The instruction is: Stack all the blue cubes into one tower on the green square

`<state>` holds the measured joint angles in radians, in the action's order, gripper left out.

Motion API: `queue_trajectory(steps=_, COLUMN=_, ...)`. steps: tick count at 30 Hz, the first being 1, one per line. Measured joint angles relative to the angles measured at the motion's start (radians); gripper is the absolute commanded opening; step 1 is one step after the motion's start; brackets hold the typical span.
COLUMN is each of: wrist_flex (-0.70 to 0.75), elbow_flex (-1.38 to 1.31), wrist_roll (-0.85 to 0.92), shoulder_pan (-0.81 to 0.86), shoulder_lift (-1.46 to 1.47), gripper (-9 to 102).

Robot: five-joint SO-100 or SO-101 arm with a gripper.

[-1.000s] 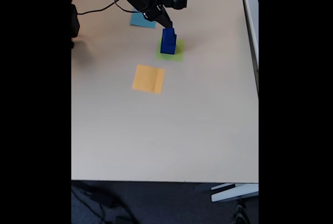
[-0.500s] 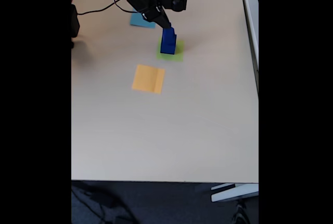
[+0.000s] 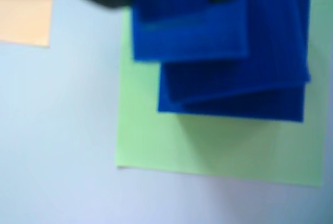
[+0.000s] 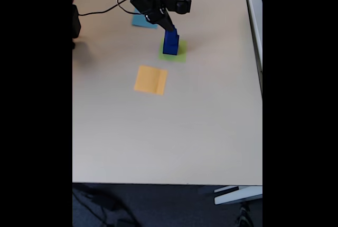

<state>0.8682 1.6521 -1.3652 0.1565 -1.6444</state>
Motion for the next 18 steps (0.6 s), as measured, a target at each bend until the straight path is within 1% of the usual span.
queue_trajectory(steps=18, wrist_flex=0.006, elbow_flex=-0.006, wrist_roll=-0.006, shoulder_pan=0.000, shoulder_lift=0.012, gripper=0)
